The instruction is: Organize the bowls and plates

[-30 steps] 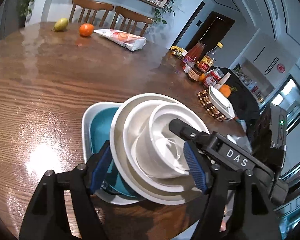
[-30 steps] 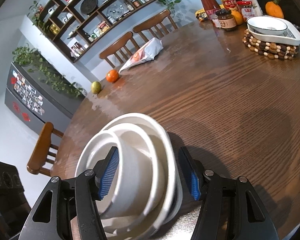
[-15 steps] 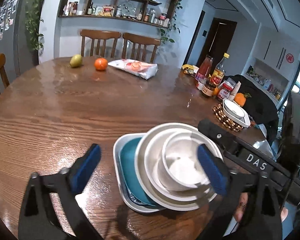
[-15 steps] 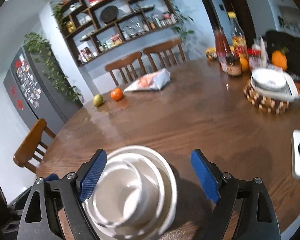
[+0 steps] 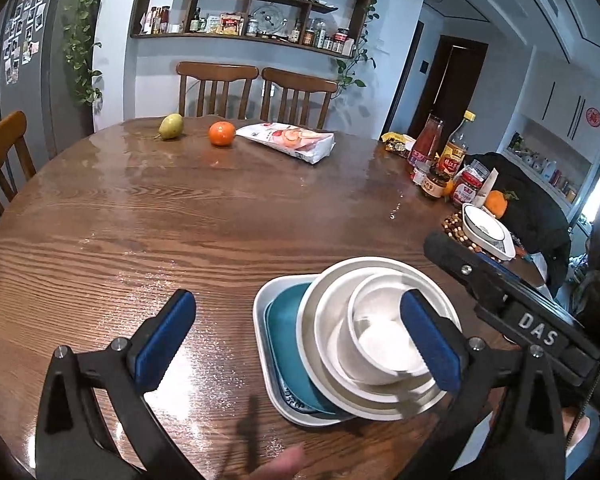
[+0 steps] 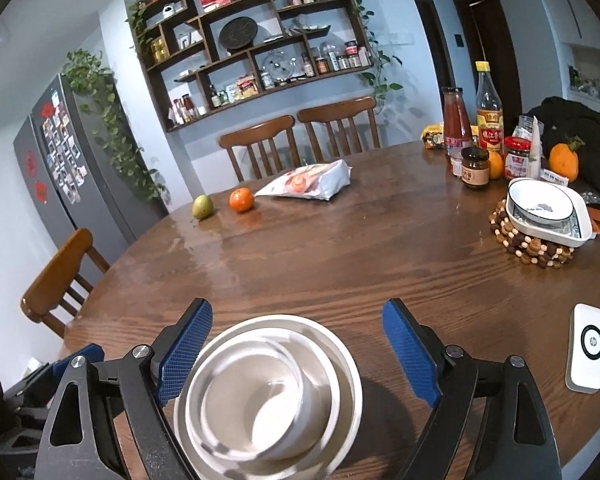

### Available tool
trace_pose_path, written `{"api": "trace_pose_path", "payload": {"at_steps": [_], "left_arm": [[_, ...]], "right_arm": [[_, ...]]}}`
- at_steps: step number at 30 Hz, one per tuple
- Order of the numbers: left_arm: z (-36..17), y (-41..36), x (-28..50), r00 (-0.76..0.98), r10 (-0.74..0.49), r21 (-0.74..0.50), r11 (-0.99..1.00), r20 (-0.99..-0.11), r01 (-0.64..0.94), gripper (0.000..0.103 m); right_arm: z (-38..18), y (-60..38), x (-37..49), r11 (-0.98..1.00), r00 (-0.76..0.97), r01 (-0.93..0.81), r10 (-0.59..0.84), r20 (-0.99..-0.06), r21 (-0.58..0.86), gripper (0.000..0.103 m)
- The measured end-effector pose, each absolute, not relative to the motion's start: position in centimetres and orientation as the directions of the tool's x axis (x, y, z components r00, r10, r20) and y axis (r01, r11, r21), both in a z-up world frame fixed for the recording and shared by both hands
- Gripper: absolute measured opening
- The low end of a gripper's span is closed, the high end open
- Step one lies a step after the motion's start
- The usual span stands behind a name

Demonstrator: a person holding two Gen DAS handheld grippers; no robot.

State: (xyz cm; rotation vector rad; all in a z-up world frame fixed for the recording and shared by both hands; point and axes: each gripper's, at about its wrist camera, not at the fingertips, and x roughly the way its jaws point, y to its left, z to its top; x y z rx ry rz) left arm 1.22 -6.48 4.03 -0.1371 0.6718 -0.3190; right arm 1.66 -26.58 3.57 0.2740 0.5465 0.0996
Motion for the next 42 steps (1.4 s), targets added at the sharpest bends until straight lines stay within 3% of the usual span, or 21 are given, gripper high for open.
{"api": "trace_pose_path", "payload": {"at_steps": [42], "left_arm": [[3.3,-6.4,2.7,0.709,-0.294,-0.230,0.955,-0.641,0.188,0.102]], "right_arm": [[2.8,-26.7,1.9,0.960,0.843,-0.011,0.160,-0.513,0.281,0.088]]}}
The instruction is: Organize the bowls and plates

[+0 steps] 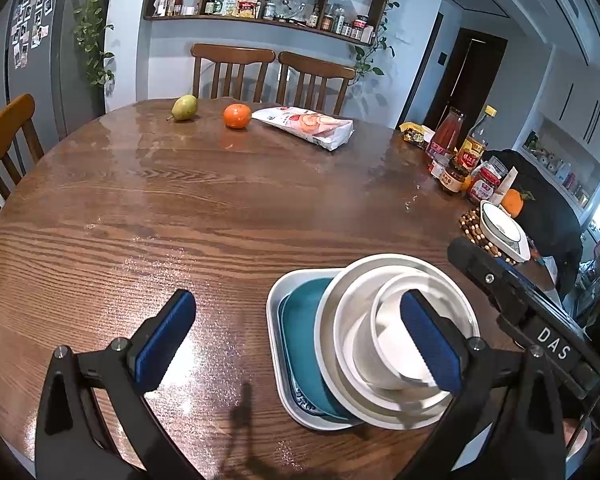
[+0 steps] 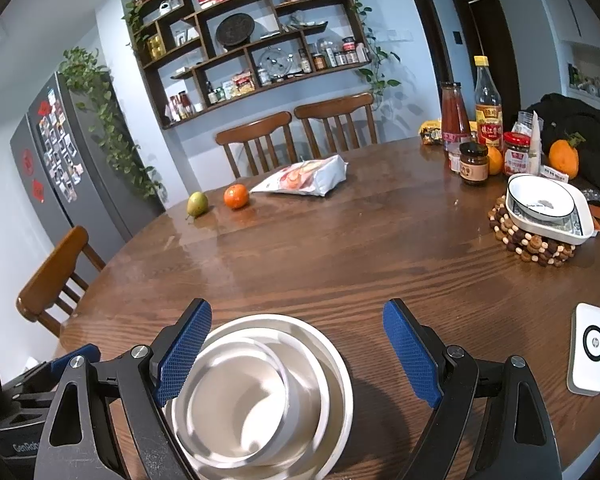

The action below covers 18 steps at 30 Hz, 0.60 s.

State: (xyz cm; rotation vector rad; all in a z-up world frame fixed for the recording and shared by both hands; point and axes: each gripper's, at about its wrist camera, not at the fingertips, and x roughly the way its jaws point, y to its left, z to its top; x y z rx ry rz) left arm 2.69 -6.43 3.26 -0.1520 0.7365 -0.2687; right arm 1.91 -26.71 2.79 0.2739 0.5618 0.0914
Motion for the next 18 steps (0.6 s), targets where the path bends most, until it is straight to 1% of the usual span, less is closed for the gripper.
{"api": "trace_pose_path", "payload": {"at_steps": [8,18], "left_arm": [[3.17,-6.39,2.87,0.716,-0.264,-0.213,0.963,-0.647,0.162,0.102],[3.15,-6.04,2.81,0.717,-0.256,-0.211,0.965,-0.648,0.154,0.102]], "right_arm": [[2.86,-27.03,2.04,0.958,0.843,-0.021,0.172,-0.510,0.287,0.088],[2.90,-27.12,2.19,0.960,0.841,-0.025,0.172,-0.513,0.280,0.089]]}}
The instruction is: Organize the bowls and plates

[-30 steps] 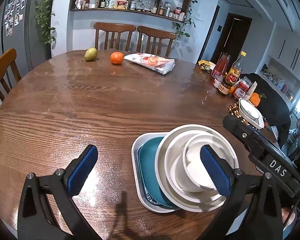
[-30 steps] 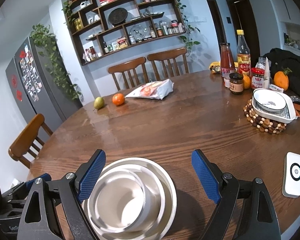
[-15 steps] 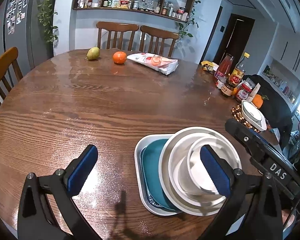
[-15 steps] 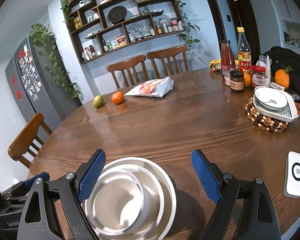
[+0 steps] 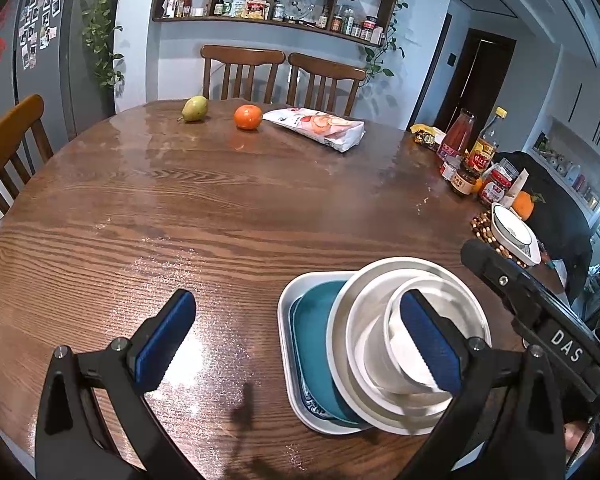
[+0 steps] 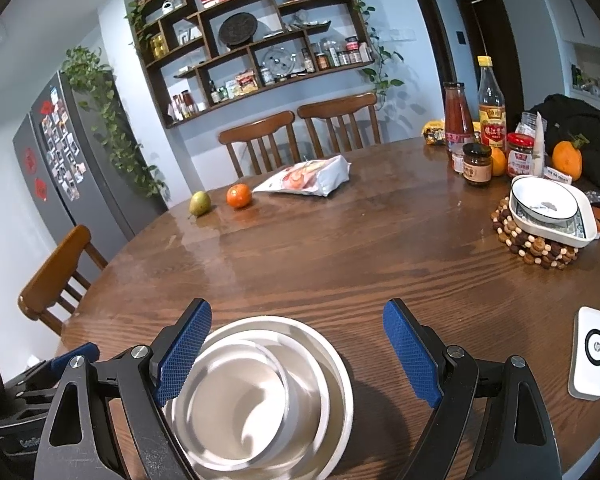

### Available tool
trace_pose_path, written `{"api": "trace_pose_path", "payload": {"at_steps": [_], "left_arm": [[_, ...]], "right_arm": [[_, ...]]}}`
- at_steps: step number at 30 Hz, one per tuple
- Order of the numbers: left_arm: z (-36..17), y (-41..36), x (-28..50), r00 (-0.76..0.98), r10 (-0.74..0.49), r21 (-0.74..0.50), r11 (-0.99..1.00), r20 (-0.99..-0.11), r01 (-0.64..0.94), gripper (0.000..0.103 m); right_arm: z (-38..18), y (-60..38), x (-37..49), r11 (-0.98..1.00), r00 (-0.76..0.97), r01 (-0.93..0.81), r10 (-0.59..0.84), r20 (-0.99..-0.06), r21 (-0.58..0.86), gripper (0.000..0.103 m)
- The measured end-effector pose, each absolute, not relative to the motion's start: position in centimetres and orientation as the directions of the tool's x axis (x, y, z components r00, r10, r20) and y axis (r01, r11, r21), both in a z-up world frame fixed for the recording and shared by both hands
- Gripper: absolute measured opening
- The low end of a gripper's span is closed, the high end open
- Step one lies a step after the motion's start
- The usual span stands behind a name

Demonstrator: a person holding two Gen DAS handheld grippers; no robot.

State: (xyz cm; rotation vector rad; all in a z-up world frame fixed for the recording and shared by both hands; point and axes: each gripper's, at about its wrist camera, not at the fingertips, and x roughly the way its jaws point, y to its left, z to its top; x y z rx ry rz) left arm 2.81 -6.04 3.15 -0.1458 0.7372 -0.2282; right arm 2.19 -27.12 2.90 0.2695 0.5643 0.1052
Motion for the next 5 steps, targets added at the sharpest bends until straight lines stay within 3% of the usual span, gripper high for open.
{"api": "trace_pose_path", "payload": {"at_steps": [5], "left_arm": [[3.11,-5.85,2.90,0.716,-0.252,-0.211,0.966,-0.651,0.148,0.102]], "right_arm": [[2.88,-27.01,2.30,0.959,0.840,-0.033,0.179,-0.513,0.281,0.088]]}}
